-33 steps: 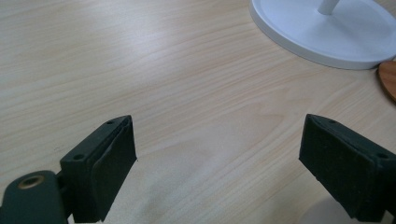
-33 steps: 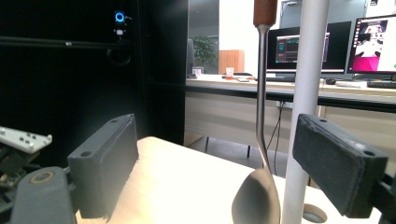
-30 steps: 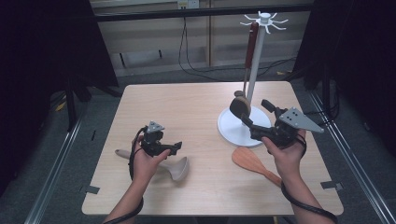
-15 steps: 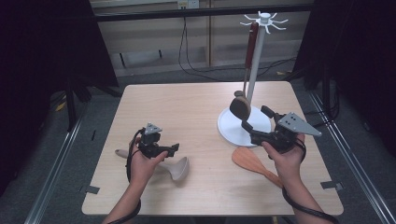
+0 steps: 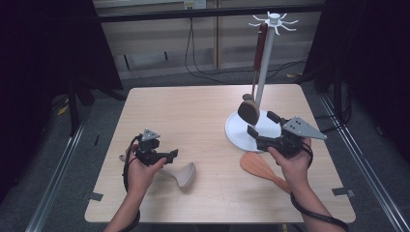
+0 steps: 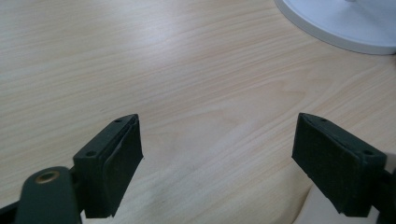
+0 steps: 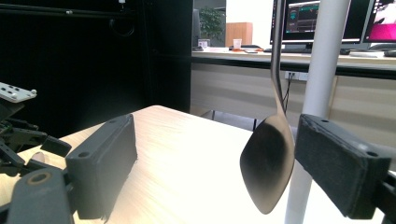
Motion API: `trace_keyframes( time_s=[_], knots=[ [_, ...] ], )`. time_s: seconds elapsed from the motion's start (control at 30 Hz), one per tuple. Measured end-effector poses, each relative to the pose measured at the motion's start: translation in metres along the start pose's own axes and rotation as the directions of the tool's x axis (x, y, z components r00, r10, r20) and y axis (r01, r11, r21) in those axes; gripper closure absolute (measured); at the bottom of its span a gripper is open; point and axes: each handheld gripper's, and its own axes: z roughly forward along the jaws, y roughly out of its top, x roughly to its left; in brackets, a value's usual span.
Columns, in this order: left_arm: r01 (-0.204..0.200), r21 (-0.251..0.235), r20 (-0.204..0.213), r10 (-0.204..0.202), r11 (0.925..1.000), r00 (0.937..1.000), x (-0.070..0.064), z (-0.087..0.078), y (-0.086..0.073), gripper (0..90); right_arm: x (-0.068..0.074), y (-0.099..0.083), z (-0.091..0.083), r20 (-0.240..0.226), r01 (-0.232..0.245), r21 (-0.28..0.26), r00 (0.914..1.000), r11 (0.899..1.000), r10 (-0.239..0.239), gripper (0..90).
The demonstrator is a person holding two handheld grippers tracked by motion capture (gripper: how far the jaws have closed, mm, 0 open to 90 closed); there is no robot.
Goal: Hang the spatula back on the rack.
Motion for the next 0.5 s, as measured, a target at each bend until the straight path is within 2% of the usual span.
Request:
trace_keyframes(
  time_s=[0.03, 0.13, 0.4, 0.5],
  knots=[
    [0.011, -0.009, 0.001, -0.011, 0.9999, 0.9999, 0.001, -0.002, -0.001, 20.2, 0.0, -0.001, 0.001, 0.001, -0.007, 0.002, 1.0, 1.0, 0.007, 12.2],
    [0.011, 0.002, -0.01, -0.011, 0.9999, 0.9999, 0.006, -0.006, -0.003, 25.2, -0.001, -0.004, 0.003, 0.002, -0.001, 0.024, 1.0, 1.0, 0.001, 11.7],
    [0.024, 0.014, -0.034, -0.024, 0.9996, 0.9991, 0.017, -0.014, -0.011, 33.8, -0.004, -0.011, 0.008, 0.006, -0.014, 0.06, 0.9999, 0.998, 0.013, 7.8],
    [0.014, 0.025, -0.04, -0.013, 0.9996, 0.9991, 0.018, -0.015, -0.012, 37.5, -0.005, -0.012, 0.008, 0.005, -0.023, 0.07, 0.9997, 0.997, 0.023, 6.1]
  ],
)
